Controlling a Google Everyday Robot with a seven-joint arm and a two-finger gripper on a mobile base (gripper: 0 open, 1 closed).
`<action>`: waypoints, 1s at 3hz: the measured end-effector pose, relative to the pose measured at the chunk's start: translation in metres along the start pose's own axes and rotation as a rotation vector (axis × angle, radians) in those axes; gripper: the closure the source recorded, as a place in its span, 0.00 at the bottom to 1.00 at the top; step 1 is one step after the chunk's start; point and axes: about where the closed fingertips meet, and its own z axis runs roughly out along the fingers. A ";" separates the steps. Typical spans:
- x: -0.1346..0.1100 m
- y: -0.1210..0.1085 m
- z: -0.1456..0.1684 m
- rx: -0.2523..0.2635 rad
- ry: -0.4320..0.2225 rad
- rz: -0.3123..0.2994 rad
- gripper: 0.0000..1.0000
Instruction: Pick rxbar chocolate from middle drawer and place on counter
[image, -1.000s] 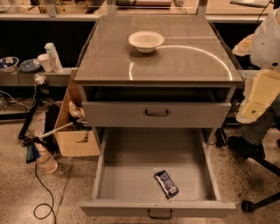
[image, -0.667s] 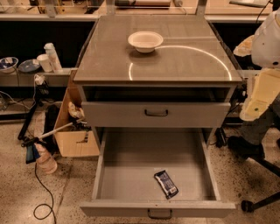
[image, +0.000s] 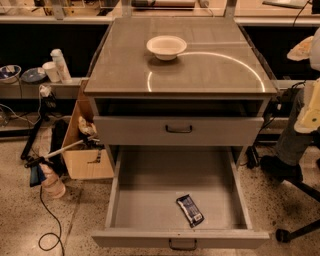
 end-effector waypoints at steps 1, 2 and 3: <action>-0.006 0.001 -0.002 -0.009 -0.067 -0.023 0.00; -0.015 0.004 -0.003 -0.034 -0.157 -0.047 0.00; -0.024 0.007 -0.006 -0.068 -0.230 -0.070 0.00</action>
Offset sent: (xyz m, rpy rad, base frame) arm -0.0057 0.0189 0.0048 0.2017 -0.0044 0.1216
